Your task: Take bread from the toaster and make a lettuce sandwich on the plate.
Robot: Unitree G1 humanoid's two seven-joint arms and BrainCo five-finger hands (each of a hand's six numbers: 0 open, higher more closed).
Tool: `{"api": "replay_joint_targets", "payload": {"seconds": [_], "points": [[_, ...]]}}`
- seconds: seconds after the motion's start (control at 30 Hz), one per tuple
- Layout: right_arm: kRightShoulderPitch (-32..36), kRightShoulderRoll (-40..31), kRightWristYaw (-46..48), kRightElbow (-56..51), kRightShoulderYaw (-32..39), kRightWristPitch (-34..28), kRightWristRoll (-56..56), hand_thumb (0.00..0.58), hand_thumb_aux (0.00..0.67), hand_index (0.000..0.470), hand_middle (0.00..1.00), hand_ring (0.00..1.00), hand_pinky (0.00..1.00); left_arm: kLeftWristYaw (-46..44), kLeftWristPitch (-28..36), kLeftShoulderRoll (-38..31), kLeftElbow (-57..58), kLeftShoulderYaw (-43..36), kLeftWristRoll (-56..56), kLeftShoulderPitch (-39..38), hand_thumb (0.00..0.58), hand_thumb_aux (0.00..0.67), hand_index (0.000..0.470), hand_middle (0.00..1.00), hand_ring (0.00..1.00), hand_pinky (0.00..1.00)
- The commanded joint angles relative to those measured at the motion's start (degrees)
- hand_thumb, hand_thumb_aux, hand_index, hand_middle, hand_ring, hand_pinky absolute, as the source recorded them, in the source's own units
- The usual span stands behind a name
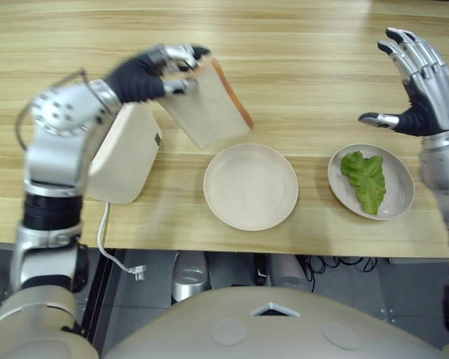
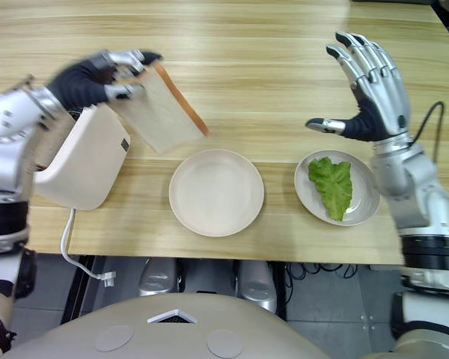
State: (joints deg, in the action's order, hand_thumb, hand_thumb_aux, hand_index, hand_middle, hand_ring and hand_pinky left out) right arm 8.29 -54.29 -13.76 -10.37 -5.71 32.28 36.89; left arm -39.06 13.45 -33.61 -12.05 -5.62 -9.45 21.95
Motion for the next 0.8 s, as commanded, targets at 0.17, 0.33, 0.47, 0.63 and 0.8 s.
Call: {"api": "replay_joint_targets", "payload": {"seconds": [0.17, 0.33, 0.47, 0.63, 0.8], "points": [[-1.87, -7.68, -3.32, -16.21, 5.75, 3.99, 9.52, 0.000, 0.000, 0.000, 0.00, 0.00, 0.00, 1.39, -2.97, 7.28, 5.25, -9.55, 6.64, -0.56, 0.580, 0.670, 0.460, 0.00, 0.00, 0.00], [-3.11, -9.00, -9.91, -25.44, 11.07, 3.63, 15.02, 0.000, 0.000, 0.000, 0.00, 0.00, 0.00, 4.16, -9.78, 11.38, 14.36, -15.98, 14.57, -0.43, 0.580, 0.670, 0.460, 0.00, 0.00, 0.00], [-3.73, -7.63, -13.84, -28.36, 15.30, 1.87, 18.30, 0.000, 0.000, 0.000, 0.00, 0.00, 0.00, 7.18, -13.96, 12.68, 23.26, -19.67, 21.09, -0.47, 0.580, 0.670, 0.460, 0.00, 0.00, 0.00], [-4.37, -5.30, -16.08, -28.93, 19.29, 0.19, 19.85, 0.000, 0.000, 0.000, 0.00, 0.00, 0.00, 7.06, -15.47, 13.06, 28.57, -21.41, 24.25, -0.49, 0.580, 0.670, 0.460, 0.00, 0.00, 0.00], [-3.46, -2.99, -16.79, -28.25, 22.08, -1.16, 20.03, 0.000, 0.000, 0.000, 0.00, 0.00, 0.00, 6.57, -16.80, 13.85, 32.04, -22.17, 26.23, 0.42, 0.580, 0.670, 0.460, 0.00, 0.00, 0.00]]}}
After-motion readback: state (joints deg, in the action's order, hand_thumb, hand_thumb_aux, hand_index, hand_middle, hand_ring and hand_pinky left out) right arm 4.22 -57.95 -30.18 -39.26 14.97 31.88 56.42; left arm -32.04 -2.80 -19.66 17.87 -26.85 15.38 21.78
